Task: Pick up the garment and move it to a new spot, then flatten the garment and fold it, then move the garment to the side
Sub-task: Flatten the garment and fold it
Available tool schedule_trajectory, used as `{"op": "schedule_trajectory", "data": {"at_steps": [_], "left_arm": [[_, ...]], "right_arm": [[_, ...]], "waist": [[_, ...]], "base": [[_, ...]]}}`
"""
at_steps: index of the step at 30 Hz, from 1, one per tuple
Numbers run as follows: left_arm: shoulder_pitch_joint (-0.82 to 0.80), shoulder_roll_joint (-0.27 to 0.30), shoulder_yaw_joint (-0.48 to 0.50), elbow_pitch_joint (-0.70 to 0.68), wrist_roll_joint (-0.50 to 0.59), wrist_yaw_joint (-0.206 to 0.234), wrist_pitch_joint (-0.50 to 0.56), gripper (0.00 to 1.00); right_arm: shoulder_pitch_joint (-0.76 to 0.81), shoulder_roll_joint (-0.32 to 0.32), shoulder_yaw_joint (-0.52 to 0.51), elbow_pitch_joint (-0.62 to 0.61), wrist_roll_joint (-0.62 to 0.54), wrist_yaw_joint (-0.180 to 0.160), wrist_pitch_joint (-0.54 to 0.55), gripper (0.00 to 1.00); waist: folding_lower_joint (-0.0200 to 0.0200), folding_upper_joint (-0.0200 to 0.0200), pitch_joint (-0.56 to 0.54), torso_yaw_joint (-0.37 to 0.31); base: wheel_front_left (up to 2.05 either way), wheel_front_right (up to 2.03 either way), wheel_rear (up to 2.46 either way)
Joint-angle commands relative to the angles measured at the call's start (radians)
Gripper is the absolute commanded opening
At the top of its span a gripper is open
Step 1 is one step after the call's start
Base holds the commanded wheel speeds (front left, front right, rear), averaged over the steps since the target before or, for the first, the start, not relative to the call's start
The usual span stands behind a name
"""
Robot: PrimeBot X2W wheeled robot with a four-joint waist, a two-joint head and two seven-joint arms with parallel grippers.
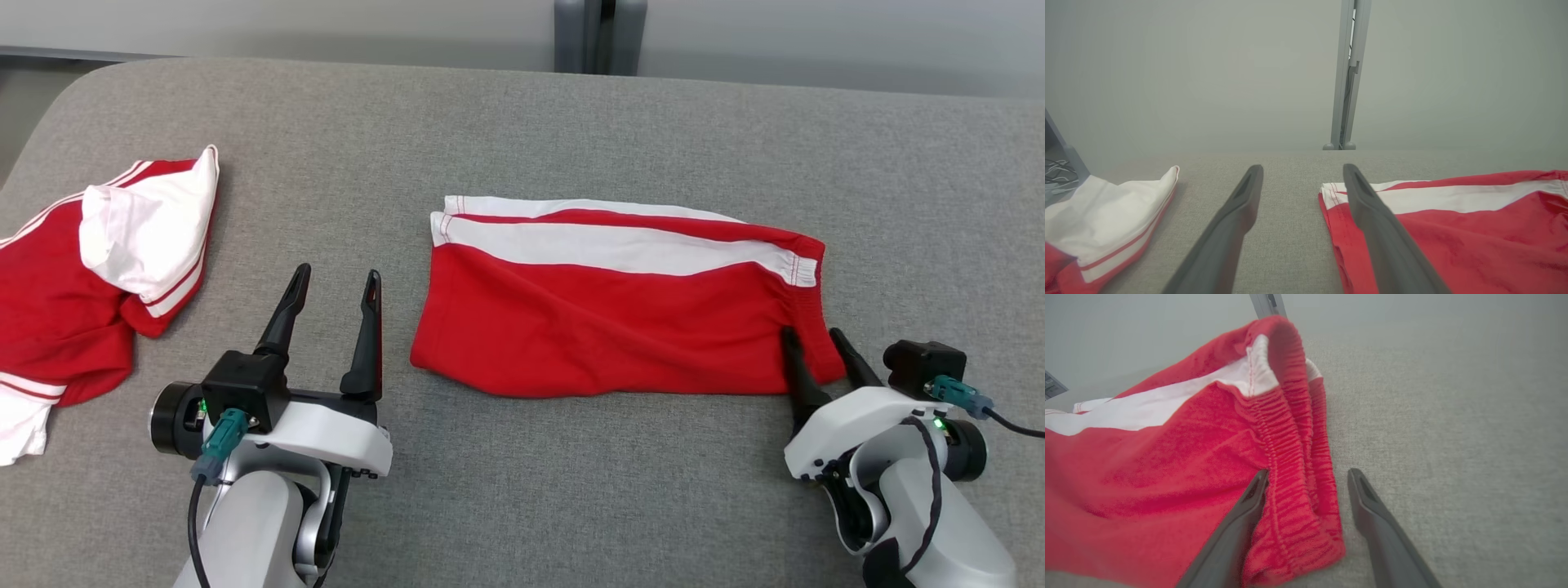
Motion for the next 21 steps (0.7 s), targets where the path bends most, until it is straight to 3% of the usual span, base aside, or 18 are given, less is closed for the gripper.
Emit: {"op": "schedule_trajectory", "data": {"at_steps": [1,10,18,21], "left_arm": [[-0.012,0.006,0.004,0.006,0.007,-0.006,-0.003,1.0],[-0.023,-0.007,0.013,0.013,0.015,-0.016,-0.003,1.0],[-0.009,-0.007,0.027,0.013,0.02,-0.017,-0.003,1.0],[0.001,-0.004,0.034,0.016,0.02,-0.018,-0.003,1.0]], "right_arm": [[-0.008,0.0,0.005,0.014,0.036,0.0,-0.004,0.0],[0.002,-0.038,0.045,-0.017,0.182,0.0,-0.032,0.0],[0.129,-0.07,0.006,-0.176,0.239,0.0,-0.037,0.0],[0.169,-0.065,-0.025,-0.293,0.216,0.0,-0.037,0.0]], "waist": [[0.0,0.0,0.001,-0.003],[0.0,0.0,0.01,-0.021],[0.0,0.0,0.006,-0.049],[0.0,0.0,-0.004,-0.071]], "base": [[0.0,0.0,0.0],[0.0,0.0,0.0],[0.0,0.0,0.0],[0.0,0.0,0.0]]}}
